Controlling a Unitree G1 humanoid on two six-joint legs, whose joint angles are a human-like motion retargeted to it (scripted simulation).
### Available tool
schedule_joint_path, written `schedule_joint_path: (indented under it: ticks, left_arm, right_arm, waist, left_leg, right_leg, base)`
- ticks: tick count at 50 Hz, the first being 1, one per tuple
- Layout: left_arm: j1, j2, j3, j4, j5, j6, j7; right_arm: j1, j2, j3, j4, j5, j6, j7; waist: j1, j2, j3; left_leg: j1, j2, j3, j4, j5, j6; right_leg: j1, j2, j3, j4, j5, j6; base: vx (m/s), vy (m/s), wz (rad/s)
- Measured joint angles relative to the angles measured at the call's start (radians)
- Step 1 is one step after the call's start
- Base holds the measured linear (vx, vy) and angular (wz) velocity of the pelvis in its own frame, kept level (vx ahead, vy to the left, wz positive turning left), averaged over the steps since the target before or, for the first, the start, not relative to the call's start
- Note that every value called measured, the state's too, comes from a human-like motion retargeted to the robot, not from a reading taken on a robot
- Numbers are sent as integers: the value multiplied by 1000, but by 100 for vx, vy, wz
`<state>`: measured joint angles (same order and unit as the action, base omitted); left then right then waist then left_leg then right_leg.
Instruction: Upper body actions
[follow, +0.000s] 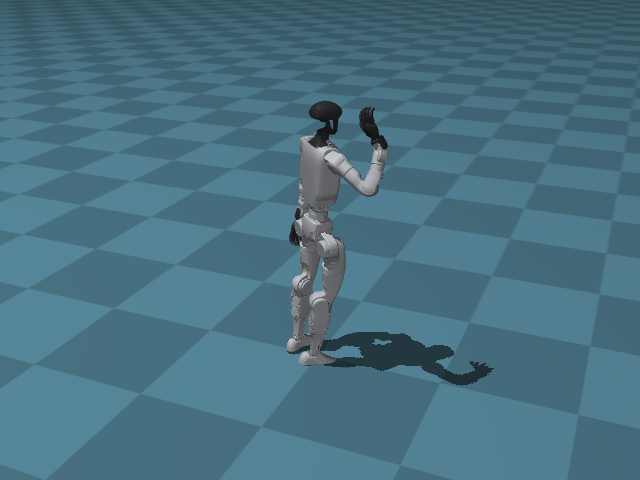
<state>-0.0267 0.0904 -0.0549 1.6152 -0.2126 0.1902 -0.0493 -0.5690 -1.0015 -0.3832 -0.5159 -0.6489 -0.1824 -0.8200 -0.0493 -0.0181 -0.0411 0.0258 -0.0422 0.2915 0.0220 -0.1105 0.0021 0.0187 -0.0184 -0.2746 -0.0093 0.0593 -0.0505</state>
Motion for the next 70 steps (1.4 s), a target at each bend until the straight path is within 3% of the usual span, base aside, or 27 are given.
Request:
schedule_joint_path:
  ticks: [5,12,20,28,40,44,54,70]
  left_arm:
    - [-11,-10,6,-13,-3,-4,5]
    - [-18,-17,16,-23,-9,-11,8]
    - [-5,-10,18,3,-1,-8,1]
    - [13,-5,24,22,10,0,-11]
    - [12,-5,21,8,8,3,-10]
    - [4,-8,20,-1,3,2,-7]
    - [-6,-25,22,-23,-1,-6,-1]
    - [16,-26,40,6,6,-1,-7]
  right_arm:
    - [28,40,-25,-48,-10,12,-10]
    - [25,209,-139,63,117,212,13]
    - [-35,350,-195,282,314,287,77]
    - [-31,340,-162,346,349,234,112]
    - [-28,129,13,207,174,-46,60]
    - [-29,48,70,132,72,-94,23]
    - [-11,3,56,28,2,-51,-3]
    - [22,276,-89,287,263,66,108]
  waist:
    - [2,-1,2]
    - [9,-11,-9]
    - [8,-20,-22]
    - [4,-14,-21]
    - [3,0,-21]
    - [5,2,-22]
    - [7,7,-21]
    - [10,6,-27]
  left_leg:
    - [-1,-1,-1,1,0,2]
    - [-14,-2,-11,3,2,4]
    - [-17,-2,-18,2,4,5]
    - [-7,2,-7,1,0,4]
    - [-5,4,2,-5,1,1]
    - [-3,4,3,-7,2,1]
    - [-2,2,-9,-9,4,2]
    - [7,6,-4,-10,0,1]
  right_leg:
    - [0,-1,1,0,0,2]
    - [-5,-3,-7,-2,-2,5]
    - [-2,-1,-13,-3,-7,5]
    - [-1,5,-3,-2,-7,4]
    - [-6,8,6,-2,-6,1]
    - [-5,9,6,-3,-6,0]
    - [3,10,-3,-4,-13,0]
    - [8,16,0,-4,-17,-1]
  base:
    - [0,0,0]
    - [0,0,0]
    - [0,0,0]
    - [0,0,0]
    - [0,0,0]
    - [0,0,0]
    - [0,0,0]
    - [0,0,0]
